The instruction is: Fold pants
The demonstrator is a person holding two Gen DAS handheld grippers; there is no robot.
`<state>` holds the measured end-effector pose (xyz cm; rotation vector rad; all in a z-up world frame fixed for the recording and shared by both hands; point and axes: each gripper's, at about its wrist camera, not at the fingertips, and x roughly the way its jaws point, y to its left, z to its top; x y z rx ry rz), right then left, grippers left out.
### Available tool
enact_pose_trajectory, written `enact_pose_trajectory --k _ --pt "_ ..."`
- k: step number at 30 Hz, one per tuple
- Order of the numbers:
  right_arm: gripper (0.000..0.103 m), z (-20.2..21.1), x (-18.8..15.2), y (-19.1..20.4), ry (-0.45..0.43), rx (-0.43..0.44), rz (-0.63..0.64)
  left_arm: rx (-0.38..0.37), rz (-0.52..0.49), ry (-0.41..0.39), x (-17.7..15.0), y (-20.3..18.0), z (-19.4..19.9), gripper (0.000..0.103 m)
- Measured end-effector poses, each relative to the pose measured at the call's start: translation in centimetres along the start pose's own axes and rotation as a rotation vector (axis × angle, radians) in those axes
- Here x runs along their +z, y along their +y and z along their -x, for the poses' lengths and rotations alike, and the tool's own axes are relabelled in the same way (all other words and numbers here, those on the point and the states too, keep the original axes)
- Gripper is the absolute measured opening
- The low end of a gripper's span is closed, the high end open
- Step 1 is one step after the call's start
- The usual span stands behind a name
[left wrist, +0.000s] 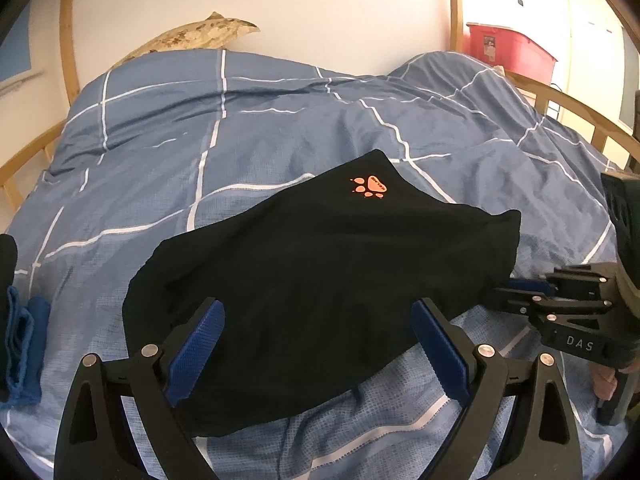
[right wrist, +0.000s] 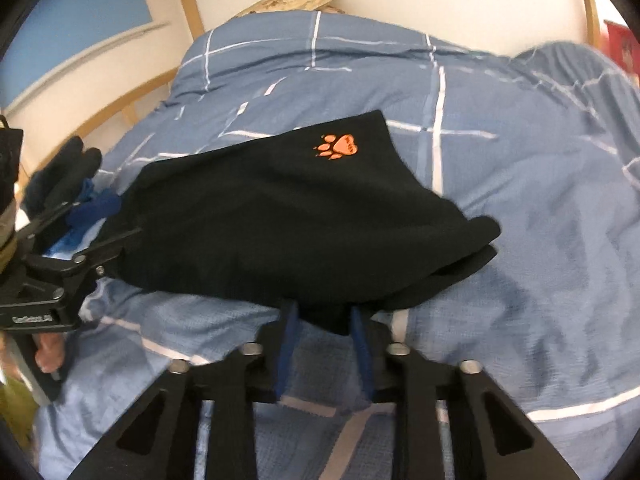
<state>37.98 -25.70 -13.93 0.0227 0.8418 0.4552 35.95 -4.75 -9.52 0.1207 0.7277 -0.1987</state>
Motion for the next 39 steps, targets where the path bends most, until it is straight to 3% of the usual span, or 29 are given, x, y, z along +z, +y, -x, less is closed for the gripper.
enact_pose_trajectory --k 7,20,25,26,27,31,32,33,39 --pt "0.007 2.1 -1.0 1.5 -0.029 -0.013 0.017 -0.005 -0.016 -0.001 -0.1 -0.3 0.0 0.095" --pt "0.007 1.0 -1.9 1.2 0.063 -0.066 -0.032 0.005 -0.008 0.019 0.0 -0.1 -0.3 0.095" --pt "0.017 2.0 -2.2 1.1 0.068 -0.143 -0.056 0.000 -0.008 0.014 0.1 -0.1 -0.1 0.095" --pt "0.023 2.4 -2.2 1.2 0.061 -0.157 -0.064 0.000 -0.007 0.008 0.1 0.0 0.1 0.095" --pt "0.031 3.1 -2.2 1.3 0.047 -0.181 -0.073 0.000 -0.006 0.002 0.2 0.0 0.4 0.095" --pt "0.036 5.9 -1.2 2.6 -0.024 -0.291 -0.067 0.008 0.006 -0.023 0.6 0.4 1.7 0.095" --pt "0.041 6.6 -0.9 2.9 -0.041 -0.301 -0.064 0.013 0.012 -0.028 0.7 0.7 2.3 0.095" --pt "0.048 7.2 -0.4 3.2 -0.057 -0.306 -0.069 0.015 0.022 -0.029 0.8 1.0 2.8 0.095" --pt "0.049 9.3 2.6 5.6 -0.150 -0.250 -0.065 0.035 0.095 -0.017 0.6 4.2 5.9 0.095"
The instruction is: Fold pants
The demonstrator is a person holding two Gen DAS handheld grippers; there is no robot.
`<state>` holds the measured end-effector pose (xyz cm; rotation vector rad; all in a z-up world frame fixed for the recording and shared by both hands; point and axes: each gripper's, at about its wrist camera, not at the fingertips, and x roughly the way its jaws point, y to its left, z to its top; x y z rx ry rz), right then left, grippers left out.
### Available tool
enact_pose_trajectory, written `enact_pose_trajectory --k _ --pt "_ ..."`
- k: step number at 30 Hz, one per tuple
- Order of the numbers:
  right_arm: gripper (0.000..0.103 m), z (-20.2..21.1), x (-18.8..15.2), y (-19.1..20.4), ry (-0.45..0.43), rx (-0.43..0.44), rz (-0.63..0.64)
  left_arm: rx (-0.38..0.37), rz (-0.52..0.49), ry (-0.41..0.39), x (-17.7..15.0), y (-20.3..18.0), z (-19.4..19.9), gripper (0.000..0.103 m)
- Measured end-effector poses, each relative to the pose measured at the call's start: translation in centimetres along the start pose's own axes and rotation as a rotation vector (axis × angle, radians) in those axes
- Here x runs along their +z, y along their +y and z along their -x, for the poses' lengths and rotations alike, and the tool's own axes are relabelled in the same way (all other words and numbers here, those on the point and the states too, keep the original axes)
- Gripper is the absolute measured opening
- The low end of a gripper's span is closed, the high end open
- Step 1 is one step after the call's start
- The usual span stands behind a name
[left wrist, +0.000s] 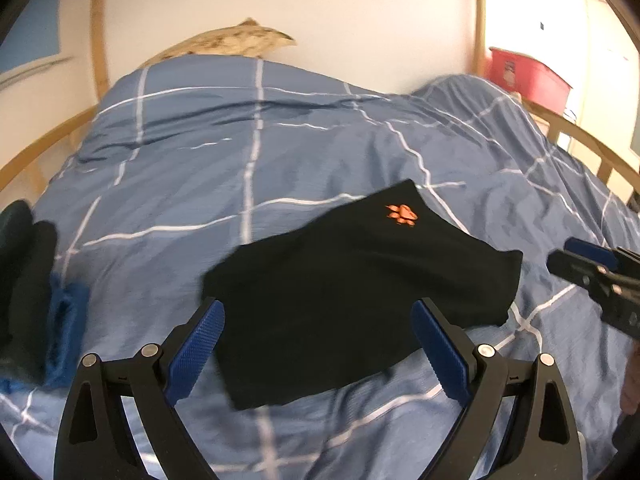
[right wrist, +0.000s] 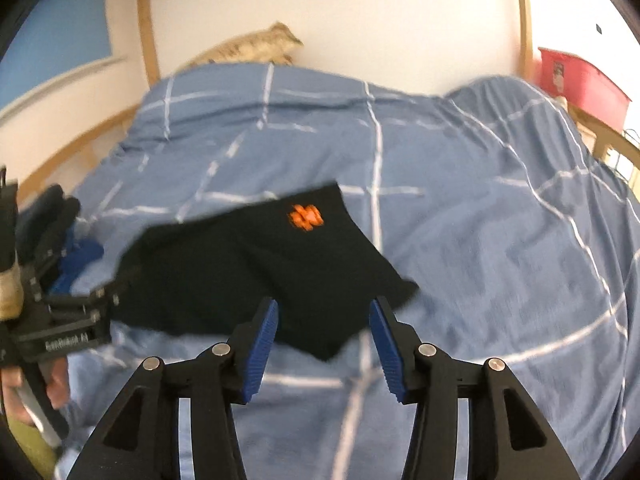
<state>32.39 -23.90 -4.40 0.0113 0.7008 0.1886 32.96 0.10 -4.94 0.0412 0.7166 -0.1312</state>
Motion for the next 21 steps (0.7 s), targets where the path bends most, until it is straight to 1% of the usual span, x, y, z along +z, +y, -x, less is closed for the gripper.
enact_pose_trajectory --k 2,5,7,9,10,12,13,15,18,21 --pt "0.049 0.0 1.1 1.1 -0.022 0.036 0.001 0.009 0.015 0.000 0.0 1.5 0.8 0.095" --pt "0.049 -0.7 2.4 2.8 -0.041 0.088 0.011 0.043 0.036 -0.002 0.2 4.1 1.1 0.095" --pt "0.049 -1.5 3.3 3.9 -0.046 0.092 0.022 0.047 0.048 -0.006 0.3 5.4 0.9 0.095" --pt "0.049 -2.7 4.2 4.9 -0.040 0.086 0.028 0.056 0.086 -0.021 0.2 7.0 0.4 0.095" --pt "0.049 -3.3 4.5 5.2 -0.029 0.081 0.021 0.060 0.117 -0.026 0.0 7.9 0.0 0.095" --pt "0.049 -4.9 5.1 5.6 -0.017 0.093 -0.017 0.043 0.154 -0.027 -0.5 9.0 -0.7 0.094" --pt "0.049 -5.3 5.0 5.8 -0.022 0.097 -0.026 0.028 0.168 -0.024 -0.8 9.4 -1.1 0.094" --pt "0.049 -6.0 4.5 6.4 -0.064 0.094 -0.038 -0.003 0.189 -0.019 -1.4 10.1 -1.9 0.091" --pt "0.049 -7.3 3.7 7.2 -0.107 0.124 -0.044 -0.014 0.202 -0.016 -1.8 10.4 -2.8 0.089" --pt "0.049 -9.1 2.0 8.2 -0.111 0.133 -0.019 -0.019 0.196 -0.012 -2.6 10.7 -3.7 0.086"
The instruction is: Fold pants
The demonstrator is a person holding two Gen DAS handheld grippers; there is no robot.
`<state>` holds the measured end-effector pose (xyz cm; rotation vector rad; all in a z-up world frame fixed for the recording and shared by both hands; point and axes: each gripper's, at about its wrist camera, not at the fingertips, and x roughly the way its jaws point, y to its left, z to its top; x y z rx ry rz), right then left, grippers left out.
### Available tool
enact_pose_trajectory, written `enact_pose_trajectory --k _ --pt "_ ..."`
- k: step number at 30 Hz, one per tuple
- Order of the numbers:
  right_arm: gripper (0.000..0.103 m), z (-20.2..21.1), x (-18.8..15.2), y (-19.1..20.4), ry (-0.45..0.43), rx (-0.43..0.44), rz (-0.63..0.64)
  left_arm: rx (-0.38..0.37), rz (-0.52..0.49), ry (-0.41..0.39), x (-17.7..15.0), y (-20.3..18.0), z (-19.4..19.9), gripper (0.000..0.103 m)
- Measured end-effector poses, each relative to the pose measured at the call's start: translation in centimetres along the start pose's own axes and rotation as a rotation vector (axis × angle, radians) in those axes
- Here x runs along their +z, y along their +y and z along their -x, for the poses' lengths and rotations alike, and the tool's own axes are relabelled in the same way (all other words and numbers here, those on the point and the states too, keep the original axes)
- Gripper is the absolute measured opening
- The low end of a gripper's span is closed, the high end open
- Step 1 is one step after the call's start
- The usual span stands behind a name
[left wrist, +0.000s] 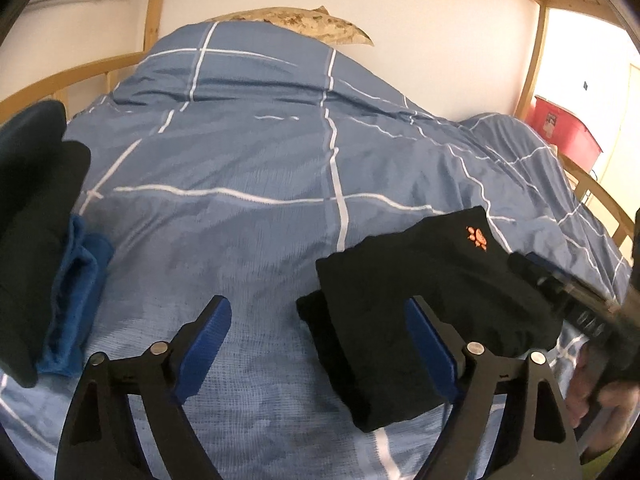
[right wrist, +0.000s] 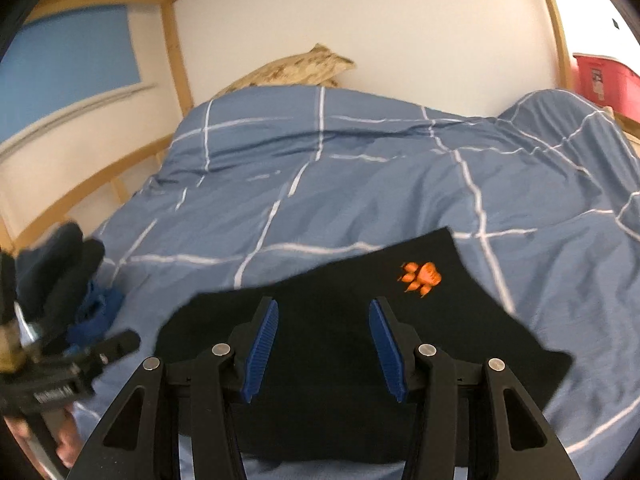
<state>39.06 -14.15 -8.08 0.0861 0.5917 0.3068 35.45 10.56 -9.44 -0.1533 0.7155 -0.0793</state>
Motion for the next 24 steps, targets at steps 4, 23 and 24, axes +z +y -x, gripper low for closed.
enact_pose_trajectory --k 4,23,24 --pt "0.049 -2.0 -2.3 0.3 0.047 -0.022 0.047 0.005 -0.002 -0.004 -0.1 0.6 -0.8 0.080" --pt "0.049 -3.7 -4.0 -0.8 0.075 -0.041 -0.007 -0.232 0.223 0.156 -0.4 3.1 -6.4 0.043" --pt "0.049 -3.7 -4.0 -0.7 0.075 -0.045 -0.003 -0.247 0.246 0.174 -0.6 3.3 -6.8 0.042"
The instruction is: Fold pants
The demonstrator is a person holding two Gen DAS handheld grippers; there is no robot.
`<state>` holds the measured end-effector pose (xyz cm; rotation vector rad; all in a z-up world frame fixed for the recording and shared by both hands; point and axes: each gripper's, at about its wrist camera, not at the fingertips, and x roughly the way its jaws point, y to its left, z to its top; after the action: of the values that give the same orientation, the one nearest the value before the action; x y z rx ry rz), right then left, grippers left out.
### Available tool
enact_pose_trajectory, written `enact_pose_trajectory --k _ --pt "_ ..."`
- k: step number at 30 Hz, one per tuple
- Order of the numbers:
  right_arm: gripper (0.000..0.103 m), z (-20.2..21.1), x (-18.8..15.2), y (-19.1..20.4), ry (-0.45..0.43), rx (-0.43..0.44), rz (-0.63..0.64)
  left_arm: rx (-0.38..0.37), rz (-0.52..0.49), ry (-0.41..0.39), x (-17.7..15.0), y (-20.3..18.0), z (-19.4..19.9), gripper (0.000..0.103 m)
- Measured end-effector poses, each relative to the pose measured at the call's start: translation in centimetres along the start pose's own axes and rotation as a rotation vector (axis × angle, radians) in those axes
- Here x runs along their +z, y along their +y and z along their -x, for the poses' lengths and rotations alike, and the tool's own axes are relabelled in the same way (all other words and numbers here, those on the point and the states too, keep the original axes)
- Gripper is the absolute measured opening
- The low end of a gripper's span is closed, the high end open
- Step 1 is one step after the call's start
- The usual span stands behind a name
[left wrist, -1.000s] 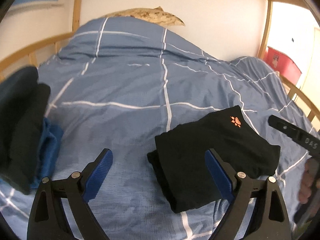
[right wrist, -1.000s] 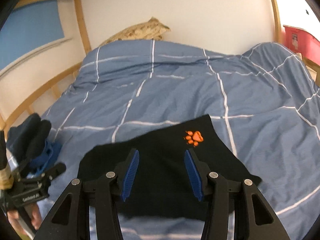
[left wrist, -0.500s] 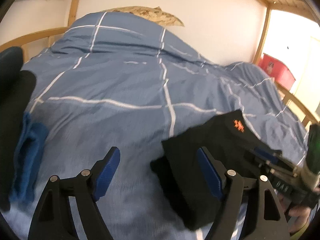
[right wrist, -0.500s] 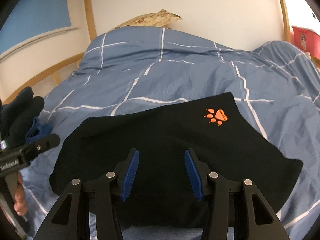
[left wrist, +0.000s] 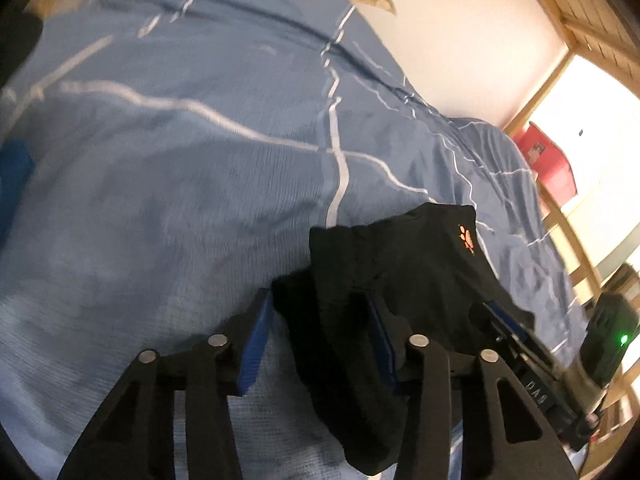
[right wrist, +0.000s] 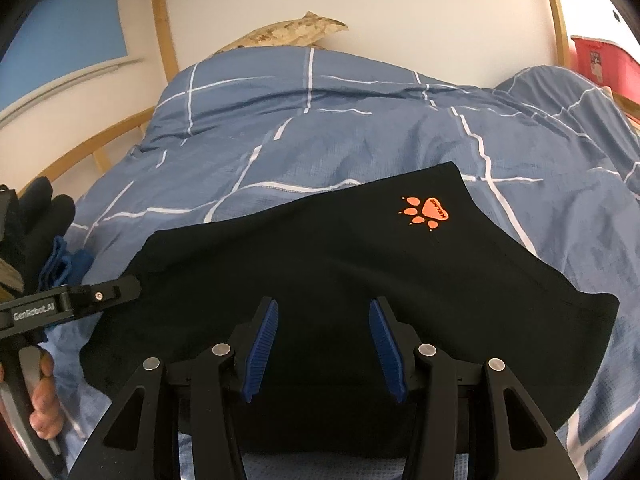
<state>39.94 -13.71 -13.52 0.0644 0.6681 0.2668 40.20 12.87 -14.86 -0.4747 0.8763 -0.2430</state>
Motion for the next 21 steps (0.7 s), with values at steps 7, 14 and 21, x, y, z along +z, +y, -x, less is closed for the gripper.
enact_pose_trajectory --k 7,14,21 --pt "0.049 -0.1 -0.2 0.8 0.001 -0.025 0.041 -0.020 0.062 0.040 -0.3 1.0 -1.0 0.041" --pt "0.049 -0.4 -0.3 0.6 0.015 -0.030 0.029 -0.032 0.088 0.042 -0.7 1.5 -1.9 0.042" --pt "0.049 -0.6 -0.3 0.6 0.027 -0.021 0.024 -0.035 0.114 0.037 -0.5 1.4 -2.5 0.042"
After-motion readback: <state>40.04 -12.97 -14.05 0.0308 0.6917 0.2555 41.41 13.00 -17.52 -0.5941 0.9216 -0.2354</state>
